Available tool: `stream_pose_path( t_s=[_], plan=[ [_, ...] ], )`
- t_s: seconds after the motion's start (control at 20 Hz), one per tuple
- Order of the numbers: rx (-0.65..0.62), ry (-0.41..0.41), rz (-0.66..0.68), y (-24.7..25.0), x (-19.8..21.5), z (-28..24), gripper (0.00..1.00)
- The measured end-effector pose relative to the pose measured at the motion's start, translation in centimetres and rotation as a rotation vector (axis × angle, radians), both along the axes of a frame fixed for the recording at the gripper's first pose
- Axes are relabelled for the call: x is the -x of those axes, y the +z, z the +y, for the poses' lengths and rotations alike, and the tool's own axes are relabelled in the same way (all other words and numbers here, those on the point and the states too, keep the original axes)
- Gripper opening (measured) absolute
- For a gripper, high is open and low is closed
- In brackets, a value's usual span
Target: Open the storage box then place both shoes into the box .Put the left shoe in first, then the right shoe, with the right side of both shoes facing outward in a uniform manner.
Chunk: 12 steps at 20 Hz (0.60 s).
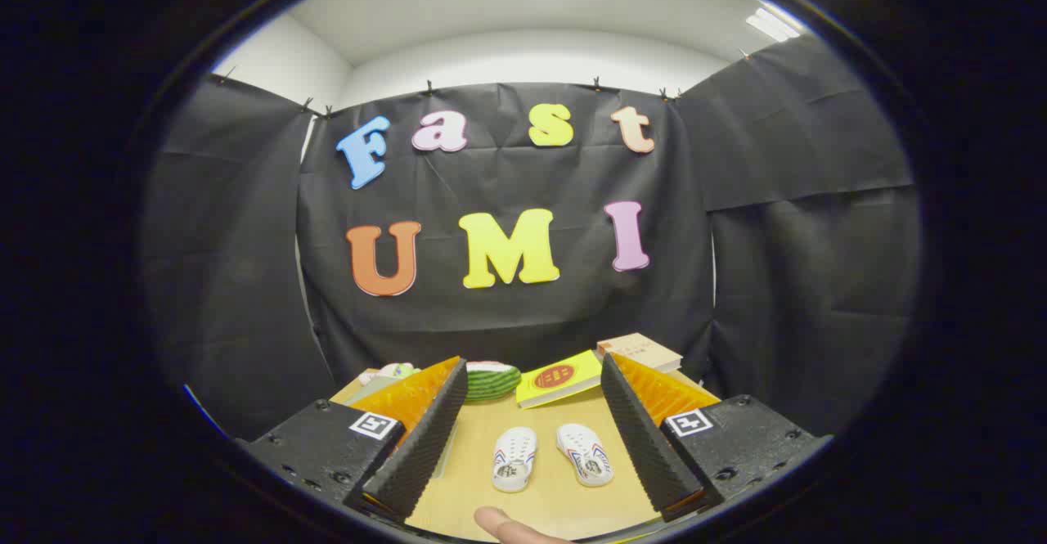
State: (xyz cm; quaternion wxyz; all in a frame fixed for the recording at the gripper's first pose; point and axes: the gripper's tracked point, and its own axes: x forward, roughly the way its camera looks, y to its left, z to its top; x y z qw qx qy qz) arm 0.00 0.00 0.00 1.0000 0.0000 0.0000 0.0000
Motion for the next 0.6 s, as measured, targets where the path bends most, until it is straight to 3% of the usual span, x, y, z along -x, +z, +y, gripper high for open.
stream_pose_path(
  t_s=[0.6],
  plan=[
    [0.004, 0.006, 0.015, -0.08, 0.22, 0.4, 1.0]
  ],
)
